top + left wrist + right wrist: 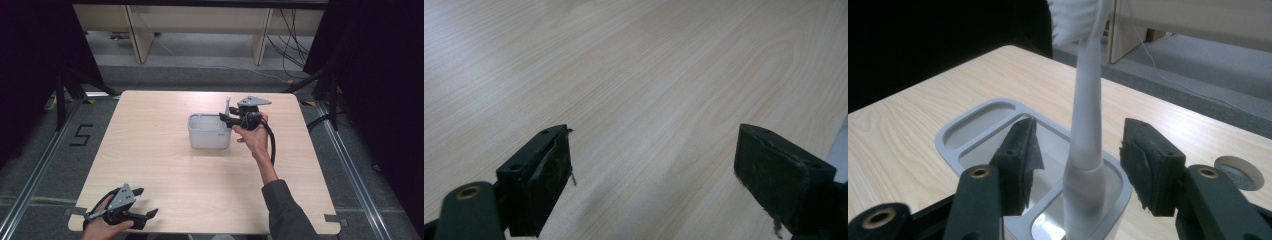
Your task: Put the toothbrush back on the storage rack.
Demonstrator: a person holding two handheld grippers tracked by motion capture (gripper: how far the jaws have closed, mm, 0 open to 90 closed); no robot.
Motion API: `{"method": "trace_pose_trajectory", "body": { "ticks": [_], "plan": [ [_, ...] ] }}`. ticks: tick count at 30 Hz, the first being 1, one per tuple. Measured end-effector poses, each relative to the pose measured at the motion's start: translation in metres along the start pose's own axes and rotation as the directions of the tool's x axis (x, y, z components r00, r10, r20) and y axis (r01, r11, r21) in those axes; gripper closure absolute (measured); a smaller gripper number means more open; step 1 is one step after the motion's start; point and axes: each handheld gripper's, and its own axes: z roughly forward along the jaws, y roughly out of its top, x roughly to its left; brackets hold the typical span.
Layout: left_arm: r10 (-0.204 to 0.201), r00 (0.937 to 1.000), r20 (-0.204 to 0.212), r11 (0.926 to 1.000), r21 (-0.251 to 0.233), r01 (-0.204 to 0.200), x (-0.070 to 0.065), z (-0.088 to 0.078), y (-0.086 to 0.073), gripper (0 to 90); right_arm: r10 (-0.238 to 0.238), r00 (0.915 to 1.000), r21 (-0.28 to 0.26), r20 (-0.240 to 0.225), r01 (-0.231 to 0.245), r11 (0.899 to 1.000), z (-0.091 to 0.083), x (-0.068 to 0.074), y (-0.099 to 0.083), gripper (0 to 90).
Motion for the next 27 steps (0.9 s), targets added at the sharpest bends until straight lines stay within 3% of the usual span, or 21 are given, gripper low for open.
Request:
{"method": "trace_pose_trajectory", "body": {
  "ticks": [5,7,8,9,11,12,17,18,20,23,26,27],
  "plan": [
    [-0.02,0.9998,0.004,0.9997,-0.012,0.02,-0.002,0.001,-0.001,14.7,0.004,1.0,-0.015,0.001,-0.004,1.0,-0.007,-0.002,-0.001,46.3],
    [-0.018,0.9998,0.003,0.9998,-0.012,0.018,-0.002,0.001,-0.001,14.7,0.032,0.9994,-0.02,0.007,-0.032,0.999,-0.009,0.0,-0.003,45.5],
    [-0.02,0.9998,0.004,0.9997,-0.012,0.02,-0.002,0.001,-0.001,14.7,0.011,0.9999,-0.029,0.0,-0.011,1.0,-0.01,-0.002,-0.003,45.1],
    [-0.019,0.9998,0.003,0.9997,-0.012,0.019,-0.002,0.001,-0.001,14.7,0.025,0.9997,-0.023,0.002,-0.025,0.999,-0.011,-0.002,-0.004,44.6],
    [-0.02,0.9998,0.001,0.9997,-0.011,0.02,-0.002,0.001,-0.001,14.7,0.008,1.0,-0.027,-0.002,-0.008,1.0,-0.013,-0.002,-0.004,43.4],
    [-0.019,0.9998,0.002,0.9998,-0.01,0.019,-0.002,0.001,-0.001,14.7,0.028,0.9996,-0.03,-0.002,-0.028,0.999,-0.014,-0.001,-0.005,43.2],
    [-0.012,0.9999,0.001,0.9999,-0.005,0.012,-0.001,0.001,-0.001,14.7,0.007,0.9999,-0.035,0.009,-0.007,0.999,-0.018,0.0,-0.006,41.7],
    [-0.006,1.0,-0.002,1.0,-0.002,0.006,-0.001,0.001,-0.001,14.7,0.021,0.9998,-0.033,0.006,-0.021,0.999,-0.019,0.001,-0.006,41.6],
    [-0.021,0.9998,0.002,0.9997,-0.011,0.021,-0.002,0.001,-0.001,14.7,0.005,1.0,-0.034,0.004,-0.005,0.999,-0.02,0.001,-0.007,40.7],
    [-0.021,0.9998,0.003,0.9997,-0.012,0.021,-0.002,0.001,-0.001,14.7,0.023,0.9997,-0.043,0.005,-0.022,0.999,-0.022,0.004,-0.01,39.7],
    [-0.002,1.0,0.001,1.0,0.001,0.002,-0.001,0.001,0.0,14.7,-0.003,0.9998,-0.045,0.02,0.004,0.999,-0.023,0.003,-0.013,38.8],
    [0.023,0.9997,0.0,0.9997,0.003,-0.023,0.001,0.0,0.0,14.7,0.021,0.9997,-0.042,0.016,-0.02,0.999,-0.024,0.005,-0.014,38.5]
  ]
}}
